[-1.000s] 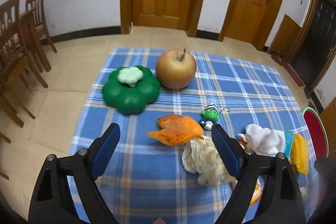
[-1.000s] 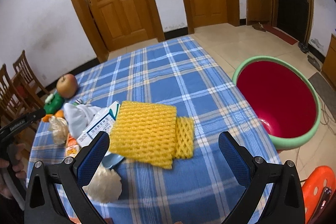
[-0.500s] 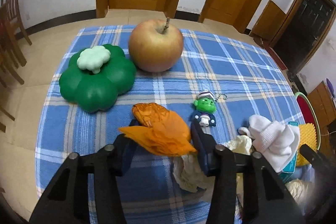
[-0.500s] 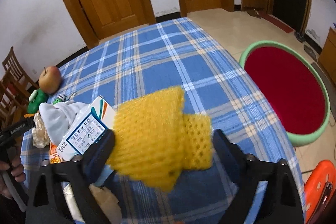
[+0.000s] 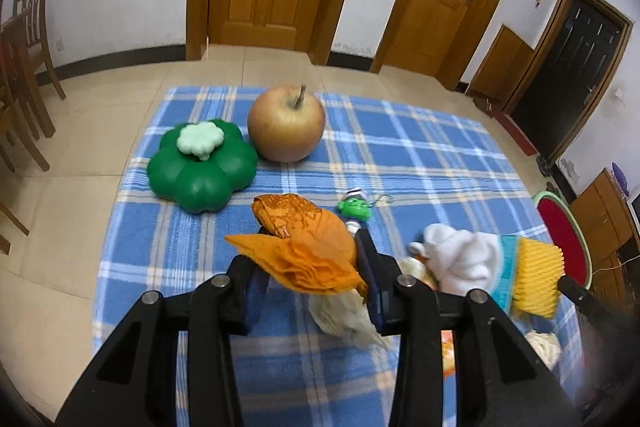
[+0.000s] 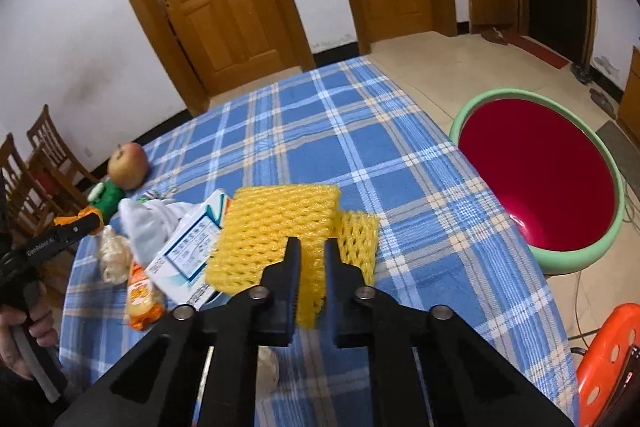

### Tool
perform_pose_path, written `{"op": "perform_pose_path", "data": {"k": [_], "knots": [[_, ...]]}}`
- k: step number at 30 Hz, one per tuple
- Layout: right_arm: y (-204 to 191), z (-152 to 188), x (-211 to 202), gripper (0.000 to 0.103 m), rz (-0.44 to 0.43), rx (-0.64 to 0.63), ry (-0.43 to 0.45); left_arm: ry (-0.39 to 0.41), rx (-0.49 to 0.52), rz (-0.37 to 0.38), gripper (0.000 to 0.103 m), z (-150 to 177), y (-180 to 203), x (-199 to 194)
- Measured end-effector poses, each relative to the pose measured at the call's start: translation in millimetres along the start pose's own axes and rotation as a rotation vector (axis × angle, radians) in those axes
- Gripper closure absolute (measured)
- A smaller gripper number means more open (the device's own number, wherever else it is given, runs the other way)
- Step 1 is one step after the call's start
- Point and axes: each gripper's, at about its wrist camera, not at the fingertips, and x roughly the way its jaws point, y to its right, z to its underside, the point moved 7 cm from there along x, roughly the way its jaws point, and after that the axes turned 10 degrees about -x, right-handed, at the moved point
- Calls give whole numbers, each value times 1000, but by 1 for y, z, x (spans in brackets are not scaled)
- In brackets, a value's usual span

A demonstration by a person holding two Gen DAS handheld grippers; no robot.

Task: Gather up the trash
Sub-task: 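Carry the wrapper with the left tool while the right carries the foam net to the bucket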

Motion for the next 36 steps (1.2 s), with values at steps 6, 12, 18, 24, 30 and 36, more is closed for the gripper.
{"op": "perform_pose_path", "data": {"k": [6,12,18,24,30,36], "knots": [[-1,0,-29,98,-25,-25,72,43,3,15,62,4,16,-30],[11,-1,-56,98,-23,-20,127,75,15,55,62,9,36,-52],[24,-1,-78,99,-6,-15,177,95,51,95,62,14,65,-70],[49,0,-85,99,17,16,197,81,96,132,62,22,102,-73],[86,1,-92,99,61,78,214,31,160,191,62,30,156,-65],[131,-1,-96,99,140,127,228,-22,249,249,62,36,222,-49]]}}
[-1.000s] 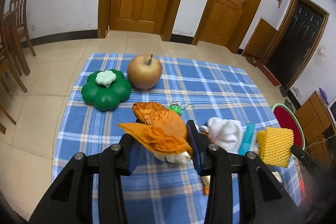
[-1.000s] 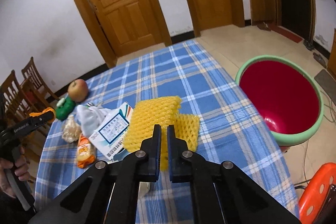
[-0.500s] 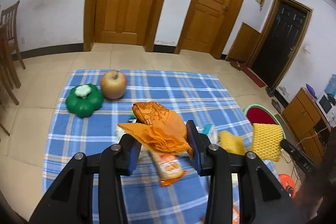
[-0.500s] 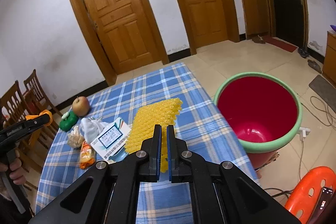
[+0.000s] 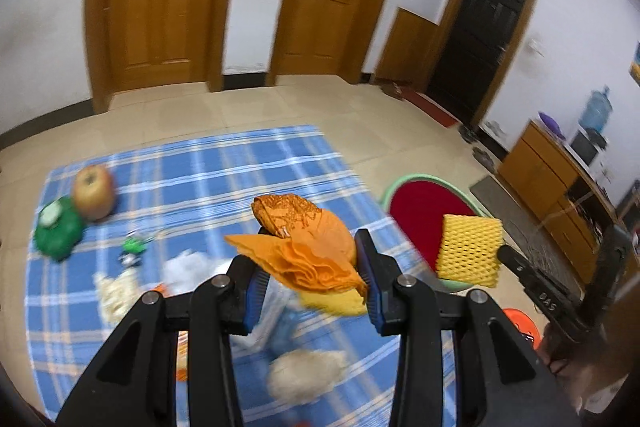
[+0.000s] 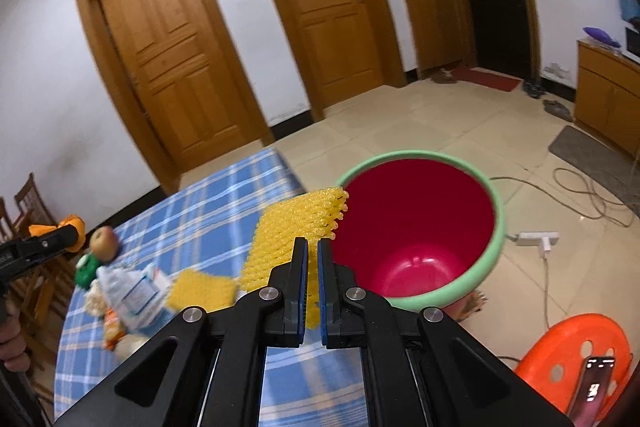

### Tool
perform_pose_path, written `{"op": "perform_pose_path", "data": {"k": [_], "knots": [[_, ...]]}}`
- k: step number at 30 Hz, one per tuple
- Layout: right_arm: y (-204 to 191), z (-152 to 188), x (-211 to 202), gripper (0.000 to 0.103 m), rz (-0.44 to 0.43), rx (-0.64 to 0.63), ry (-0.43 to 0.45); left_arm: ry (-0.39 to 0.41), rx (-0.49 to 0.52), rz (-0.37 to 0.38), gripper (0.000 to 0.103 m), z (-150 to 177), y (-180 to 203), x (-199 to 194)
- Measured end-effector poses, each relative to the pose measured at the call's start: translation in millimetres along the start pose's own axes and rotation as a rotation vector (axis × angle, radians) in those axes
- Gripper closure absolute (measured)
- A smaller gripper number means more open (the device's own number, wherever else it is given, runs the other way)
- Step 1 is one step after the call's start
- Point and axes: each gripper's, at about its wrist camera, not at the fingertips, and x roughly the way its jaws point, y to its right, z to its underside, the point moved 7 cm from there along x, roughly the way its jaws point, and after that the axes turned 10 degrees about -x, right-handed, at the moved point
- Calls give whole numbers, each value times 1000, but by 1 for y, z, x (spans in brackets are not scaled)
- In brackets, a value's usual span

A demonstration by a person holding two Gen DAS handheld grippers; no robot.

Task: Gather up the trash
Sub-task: 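Carry the wrapper with the left tool while the right carries the foam net to the bucket, then open the right tool over the bucket while the left tool releases the wrapper into it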

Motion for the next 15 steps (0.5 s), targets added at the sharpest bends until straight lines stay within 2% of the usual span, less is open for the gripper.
{"op": "perform_pose_path", "data": {"k": [7,15], "knots": [[44,-1,20,99,90,58,-6,-83,131,27,62,-2,68,52],[94,14,47,96,130,163,-57,-206,224,56,62,9,128,113]]}}
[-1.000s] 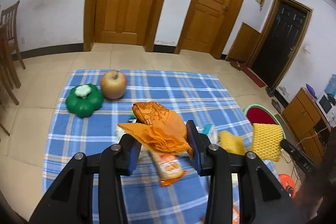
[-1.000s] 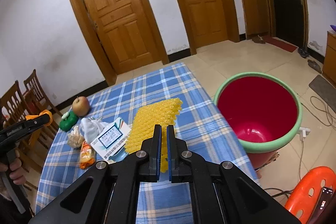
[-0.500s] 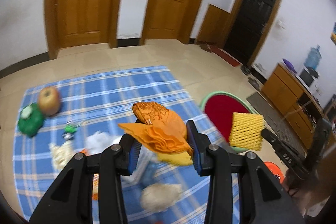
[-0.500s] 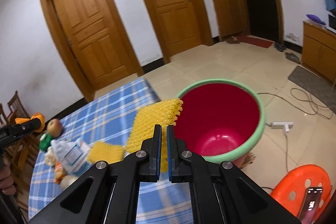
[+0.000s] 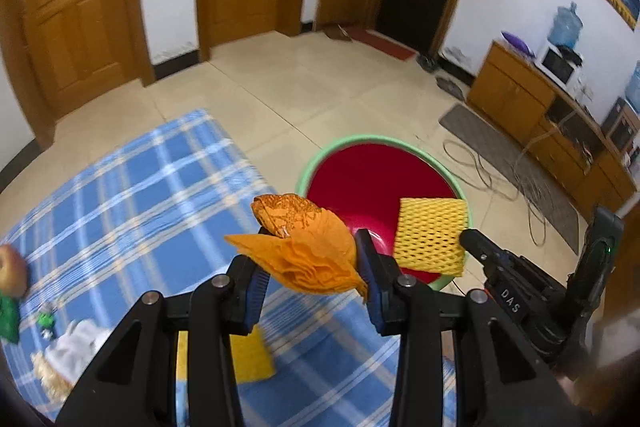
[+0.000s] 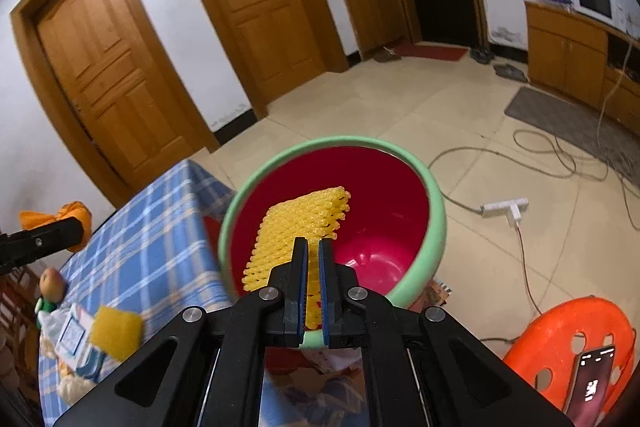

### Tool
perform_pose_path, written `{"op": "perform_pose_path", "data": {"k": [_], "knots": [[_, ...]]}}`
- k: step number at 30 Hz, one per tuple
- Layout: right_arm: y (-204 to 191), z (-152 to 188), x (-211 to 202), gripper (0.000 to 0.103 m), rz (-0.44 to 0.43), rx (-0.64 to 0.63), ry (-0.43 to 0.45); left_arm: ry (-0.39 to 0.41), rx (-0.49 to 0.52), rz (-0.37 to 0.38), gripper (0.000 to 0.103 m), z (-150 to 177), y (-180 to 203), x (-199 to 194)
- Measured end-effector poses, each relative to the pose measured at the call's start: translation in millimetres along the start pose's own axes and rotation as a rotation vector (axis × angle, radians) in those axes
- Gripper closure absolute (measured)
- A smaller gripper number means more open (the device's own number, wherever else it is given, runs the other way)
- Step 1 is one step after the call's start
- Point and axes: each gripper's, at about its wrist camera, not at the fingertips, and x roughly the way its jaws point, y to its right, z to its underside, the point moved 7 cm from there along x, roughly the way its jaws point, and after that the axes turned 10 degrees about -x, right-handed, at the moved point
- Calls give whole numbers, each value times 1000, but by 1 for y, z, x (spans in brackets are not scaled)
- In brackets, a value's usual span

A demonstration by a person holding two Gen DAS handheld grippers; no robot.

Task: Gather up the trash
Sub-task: 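Open the right tool over the bucket while the left tool releases the wrapper into it, then move both open tools back over the table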

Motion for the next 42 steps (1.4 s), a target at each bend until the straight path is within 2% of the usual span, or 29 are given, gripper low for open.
{"op": "perform_pose_path", "data": {"k": [3,6,8,16,21,23,29,37,39,42], "knots": [[11,0,6,95,-6,32,-2,-31,17,9,62,-4,12,20],[16,0,10,83,-2,46,-1,-50,32,12,62,-5,21,38],[19,2,9,80,0,58,4,-65,39,15,62,-4,27,49],[35,5,-4,74,6,116,22,-123,86,15,61,4,47,87],[38,4,-11,66,-1,137,37,-118,77,-3,49,1,47,90],[38,3,-14,65,0,138,50,-115,73,-9,45,0,46,87],[37,3,-22,65,-10,141,57,-88,56,5,45,-8,45,69],[17,1,-38,64,-52,106,59,0,42,-12,42,-18,35,12],[9,0,-44,53,-69,96,63,23,32,-18,42,-17,30,-3],[-4,1,-55,46,-90,79,77,61,15,-26,42,-16,20,-29]]}}
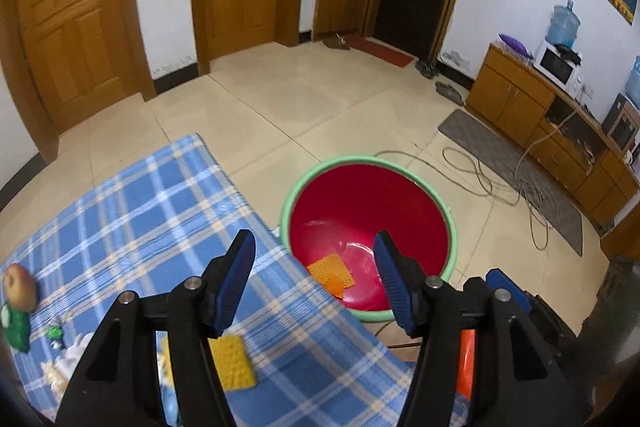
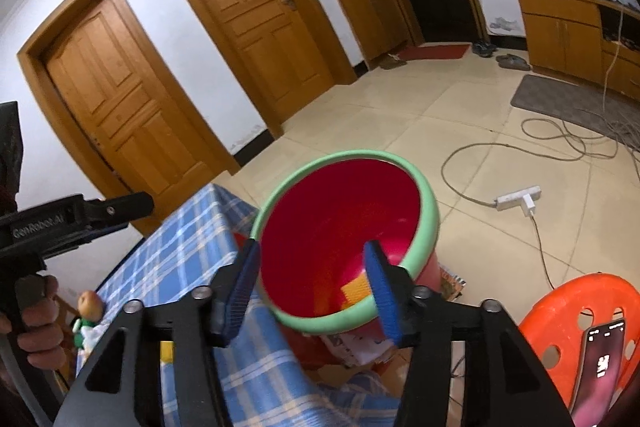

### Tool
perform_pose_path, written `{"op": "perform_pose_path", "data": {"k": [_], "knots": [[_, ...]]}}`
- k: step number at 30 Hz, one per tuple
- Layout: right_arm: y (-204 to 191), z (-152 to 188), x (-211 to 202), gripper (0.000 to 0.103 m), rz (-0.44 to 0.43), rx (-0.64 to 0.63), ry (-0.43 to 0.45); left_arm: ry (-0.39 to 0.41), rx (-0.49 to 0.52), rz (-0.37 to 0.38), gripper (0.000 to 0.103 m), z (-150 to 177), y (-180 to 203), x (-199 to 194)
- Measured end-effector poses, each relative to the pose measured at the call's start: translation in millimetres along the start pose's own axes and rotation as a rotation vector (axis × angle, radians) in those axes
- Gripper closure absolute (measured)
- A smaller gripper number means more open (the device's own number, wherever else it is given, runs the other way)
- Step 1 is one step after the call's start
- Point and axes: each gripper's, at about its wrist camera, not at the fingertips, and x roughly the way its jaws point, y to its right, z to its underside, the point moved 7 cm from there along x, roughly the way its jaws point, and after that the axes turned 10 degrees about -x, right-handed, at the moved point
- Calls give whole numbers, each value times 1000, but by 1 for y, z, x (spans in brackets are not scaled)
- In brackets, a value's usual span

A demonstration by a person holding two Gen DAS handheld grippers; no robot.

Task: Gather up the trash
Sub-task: 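Move both open tools back over the table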

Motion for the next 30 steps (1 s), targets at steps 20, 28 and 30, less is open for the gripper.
{"op": "perform_pose_path", "data": {"k": [20,28,30], "knots": [[-76,17,-64,37,-144,-125,26,126,-122,-136,39,65,-69,-128],[-88,30,-71,36,-162,-158,-6,94,-199,-187,39,109,-90,-134],[-92,33,-73,35,-173,-165,-14,73,-213,-201,39,123,-95,-130]]}}
